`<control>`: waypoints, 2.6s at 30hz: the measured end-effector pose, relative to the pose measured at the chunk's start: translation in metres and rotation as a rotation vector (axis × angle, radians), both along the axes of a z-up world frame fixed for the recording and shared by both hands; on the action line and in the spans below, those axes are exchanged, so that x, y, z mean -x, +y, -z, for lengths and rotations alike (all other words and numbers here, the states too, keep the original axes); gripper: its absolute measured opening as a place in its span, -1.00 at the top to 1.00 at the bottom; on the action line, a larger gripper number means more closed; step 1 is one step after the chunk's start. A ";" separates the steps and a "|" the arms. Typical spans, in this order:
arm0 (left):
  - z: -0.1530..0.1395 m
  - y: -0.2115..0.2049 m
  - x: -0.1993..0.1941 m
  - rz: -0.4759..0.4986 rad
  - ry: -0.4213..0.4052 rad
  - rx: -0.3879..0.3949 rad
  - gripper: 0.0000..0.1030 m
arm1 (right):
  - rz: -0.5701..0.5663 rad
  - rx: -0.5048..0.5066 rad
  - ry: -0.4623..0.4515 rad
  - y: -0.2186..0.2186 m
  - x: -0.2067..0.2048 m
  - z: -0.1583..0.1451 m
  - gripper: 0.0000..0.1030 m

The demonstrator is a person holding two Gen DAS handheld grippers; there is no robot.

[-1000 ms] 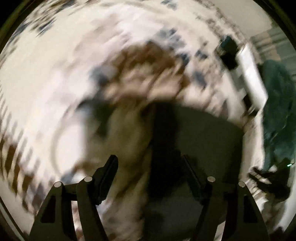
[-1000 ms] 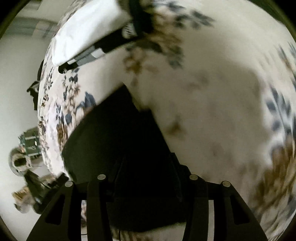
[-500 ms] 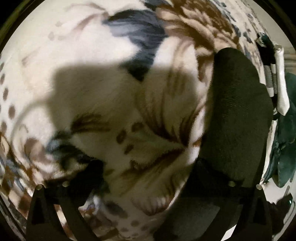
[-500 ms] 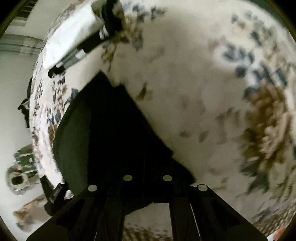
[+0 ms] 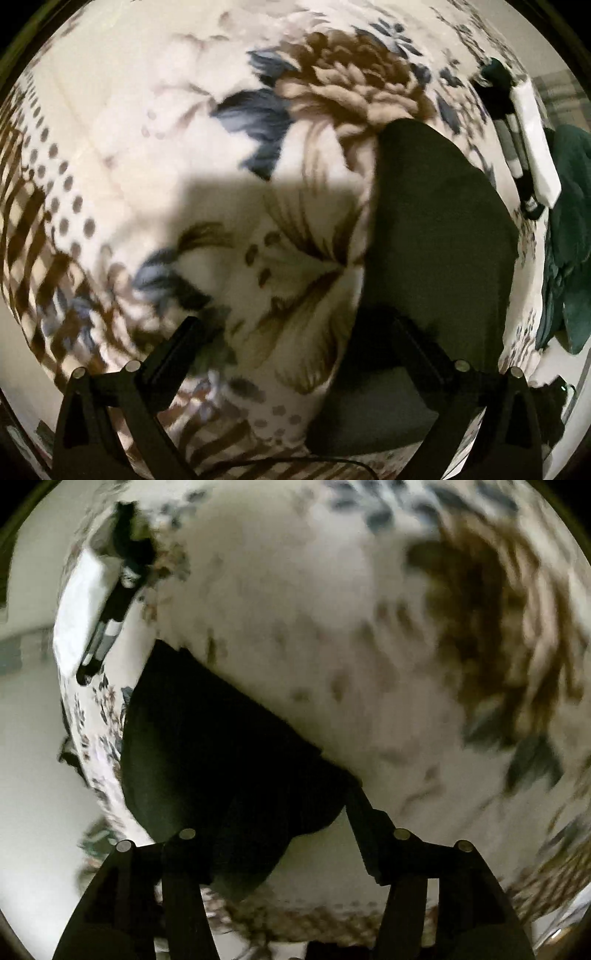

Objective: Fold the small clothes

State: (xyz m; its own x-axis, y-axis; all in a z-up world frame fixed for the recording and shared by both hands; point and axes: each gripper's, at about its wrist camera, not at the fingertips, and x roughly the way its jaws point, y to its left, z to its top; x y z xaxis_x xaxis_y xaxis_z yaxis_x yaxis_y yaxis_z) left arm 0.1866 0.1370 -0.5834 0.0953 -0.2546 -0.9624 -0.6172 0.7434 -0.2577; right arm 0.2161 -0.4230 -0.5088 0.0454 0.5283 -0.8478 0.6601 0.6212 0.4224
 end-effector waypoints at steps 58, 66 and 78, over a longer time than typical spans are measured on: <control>-0.125 -0.050 -0.121 0.190 -0.440 0.192 0.59 | 0.170 -0.297 -0.571 0.133 0.011 -0.080 0.70; -0.190 -0.076 -0.276 0.349 -0.528 0.188 0.59 | 0.265 -0.242 -0.741 0.092 -0.083 -0.147 0.71; -0.076 -0.087 -0.514 0.540 -0.393 0.156 0.49 | 0.413 -0.125 -0.740 0.085 -0.275 -0.068 0.70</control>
State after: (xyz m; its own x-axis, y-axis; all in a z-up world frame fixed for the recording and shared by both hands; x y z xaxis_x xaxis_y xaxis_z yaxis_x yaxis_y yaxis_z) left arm 0.7004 0.0496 -0.5078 0.2503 -0.4975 -0.8306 -0.0094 0.8566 -0.5159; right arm 0.4907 -0.3380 -0.4404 0.7737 0.4352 -0.4604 0.3502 0.3117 0.8833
